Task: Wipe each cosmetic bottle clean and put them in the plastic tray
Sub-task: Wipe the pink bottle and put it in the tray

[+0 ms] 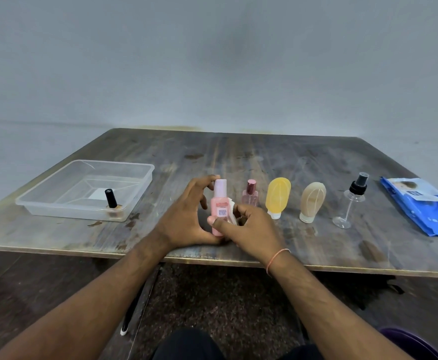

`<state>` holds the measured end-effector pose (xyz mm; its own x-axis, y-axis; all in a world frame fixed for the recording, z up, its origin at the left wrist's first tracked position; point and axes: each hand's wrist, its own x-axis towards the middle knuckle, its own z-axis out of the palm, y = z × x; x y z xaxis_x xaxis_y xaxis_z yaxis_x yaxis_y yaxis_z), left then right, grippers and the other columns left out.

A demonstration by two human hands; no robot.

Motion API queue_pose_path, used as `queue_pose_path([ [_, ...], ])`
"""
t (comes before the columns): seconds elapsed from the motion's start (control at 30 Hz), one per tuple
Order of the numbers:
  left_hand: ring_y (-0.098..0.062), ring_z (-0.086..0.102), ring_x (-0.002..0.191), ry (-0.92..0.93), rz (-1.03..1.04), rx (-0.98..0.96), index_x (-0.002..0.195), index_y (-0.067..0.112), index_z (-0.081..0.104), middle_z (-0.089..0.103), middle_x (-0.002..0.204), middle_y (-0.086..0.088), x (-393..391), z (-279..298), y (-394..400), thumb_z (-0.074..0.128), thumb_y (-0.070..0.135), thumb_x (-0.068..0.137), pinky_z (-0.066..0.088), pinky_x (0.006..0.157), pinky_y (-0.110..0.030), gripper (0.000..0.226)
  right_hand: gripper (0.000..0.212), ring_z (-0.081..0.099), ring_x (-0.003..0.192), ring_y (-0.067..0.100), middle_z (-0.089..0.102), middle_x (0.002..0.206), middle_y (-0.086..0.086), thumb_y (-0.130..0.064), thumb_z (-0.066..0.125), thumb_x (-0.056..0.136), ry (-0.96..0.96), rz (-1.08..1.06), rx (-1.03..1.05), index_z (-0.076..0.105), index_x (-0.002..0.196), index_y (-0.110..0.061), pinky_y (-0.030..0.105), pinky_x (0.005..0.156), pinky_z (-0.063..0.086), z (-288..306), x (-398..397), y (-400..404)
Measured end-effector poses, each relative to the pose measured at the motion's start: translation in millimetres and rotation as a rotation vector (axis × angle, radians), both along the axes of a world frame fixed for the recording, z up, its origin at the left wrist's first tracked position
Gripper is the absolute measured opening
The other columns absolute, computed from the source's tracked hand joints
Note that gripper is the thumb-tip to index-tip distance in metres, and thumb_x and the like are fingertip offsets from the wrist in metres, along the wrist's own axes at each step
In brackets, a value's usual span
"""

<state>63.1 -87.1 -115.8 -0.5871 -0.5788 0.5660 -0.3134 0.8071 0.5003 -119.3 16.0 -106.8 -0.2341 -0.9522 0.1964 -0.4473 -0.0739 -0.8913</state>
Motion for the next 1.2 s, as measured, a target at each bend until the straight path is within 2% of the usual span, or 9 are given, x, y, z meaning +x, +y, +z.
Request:
queue_pose_path([
  [0.17, -0.016, 0.062, 0.104, -0.020, 0.003, -0.029, 0.160, 0.041, 0.026, 0.040, 0.148, 0.018, -1, 0, 4, 0.105, 0.040, 0.059, 0.060, 0.074, -0.041, 0.127, 0.024, 0.068, 0.065, 0.012, 0.078, 0.078, 0.006, -0.045, 0.090, 0.084, -0.159, 0.104, -0.024, 0.083, 0.094, -0.024, 0.031, 0.057, 0.053, 1, -2, -5],
  [0.3, -0.015, 0.061, 0.104, -0.046, -0.009, -0.045, 0.160, 0.039, 0.025, 0.037, 0.147, 0.020, -1, 0, 2, 0.105, 0.038, 0.060, 0.059, 0.073, -0.037, 0.129, 0.021, 0.070, 0.066, 0.015, 0.080, 0.081, 0.010, -0.042, 0.088, 0.086, -0.157, 0.104, -0.015, 0.084, 0.098, -0.025, 0.029, 0.057, 0.054, 0, -2, -6],
  [0.43, -0.013, 0.061, 0.105, -0.050, -0.015, -0.040, 0.162, 0.033, 0.025, 0.036, 0.149, 0.019, -1, -1, 1, 0.103, 0.037, 0.061, 0.058, 0.073, -0.033, 0.128, 0.018, 0.067, 0.061, 0.007, 0.079, 0.077, 0.004, -0.041, 0.088, 0.086, -0.122, 0.078, -0.036, 0.084, 0.091, -0.024, 0.029, 0.057, 0.052, 2, 1, -3],
  [0.6, -0.012, 0.060, 0.106, -0.042, 0.025, -0.011, 0.160, 0.028, 0.028, 0.036, 0.150, 0.023, -1, -3, -1, 0.101, 0.037, 0.060, 0.059, 0.079, -0.041, 0.124, 0.039, 0.069, 0.066, 0.010, 0.076, 0.072, -0.008, -0.063, 0.090, 0.072, 0.067, -0.100, -0.049, 0.077, 0.078, -0.027, 0.033, 0.063, 0.054, 5, 12, -3],
  [0.77, -0.015, 0.060, 0.105, -0.029, 0.018, -0.017, 0.160, 0.027, 0.028, 0.038, 0.149, 0.017, -1, -2, 0, 0.099, 0.035, 0.061, 0.059, 0.079, -0.044, 0.122, 0.031, 0.069, 0.064, 0.001, 0.075, 0.069, -0.018, -0.057, 0.091, 0.073, 0.064, -0.151, -0.113, 0.077, 0.076, -0.030, 0.026, 0.061, 0.054, -3, 10, -3],
  [0.9, -0.017, 0.061, 0.106, -0.023, -0.016, -0.036, 0.162, 0.028, 0.025, 0.039, 0.148, 0.010, -1, -3, 0, 0.101, 0.032, 0.062, 0.057, 0.078, -0.035, 0.126, 0.024, 0.070, 0.068, 0.004, 0.077, 0.072, -0.007, -0.049, 0.084, 0.080, -0.017, -0.038, -0.132, 0.082, 0.083, -0.025, 0.037, 0.067, 0.057, -5, 8, -2],
  [1.0, -0.017, 0.061, 0.106, -0.010, -0.031, -0.029, 0.163, 0.024, 0.024, 0.042, 0.145, 0.008, 0, -4, 0, 0.103, 0.031, 0.061, 0.051, 0.078, -0.019, 0.129, 0.042, 0.055, 0.063, 0.013, 0.065, 0.071, 0.019, -0.050, 0.073, 0.085, -0.073, 0.104, -0.132, 0.077, 0.083, -0.008, 0.045, 0.059, 0.050, -8, 2, -5],
  [1.1, -0.017, 0.061, 0.105, 0.009, -0.033, 0.002, 0.162, 0.020, 0.025, 0.043, 0.141, 0.010, 0, -6, 0, 0.104, 0.030, 0.061, 0.048, 0.075, -0.016, 0.129, 0.042, 0.060, 0.059, 0.018, 0.064, 0.070, 0.024, -0.039, 0.071, 0.096, -0.163, 0.229, -0.092, 0.073, 0.086, 0.002, 0.033, 0.055, 0.048, -6, -4, -5],
  [1.2, -0.014, 0.061, 0.105, 0.022, -0.031, 0.029, 0.163, 0.027, 0.023, 0.041, 0.143, 0.021, 1, -5, 1, 0.104, 0.032, 0.060, 0.049, 0.075, -0.016, 0.131, 0.034, 0.064, 0.059, 0.019, 0.066, 0.070, 0.021, -0.022, 0.068, 0.105, -0.245, 0.257, -0.072, 0.071, 0.088, 0.007, 0.030, 0.055, 0.049, -8, -10, -6],
])
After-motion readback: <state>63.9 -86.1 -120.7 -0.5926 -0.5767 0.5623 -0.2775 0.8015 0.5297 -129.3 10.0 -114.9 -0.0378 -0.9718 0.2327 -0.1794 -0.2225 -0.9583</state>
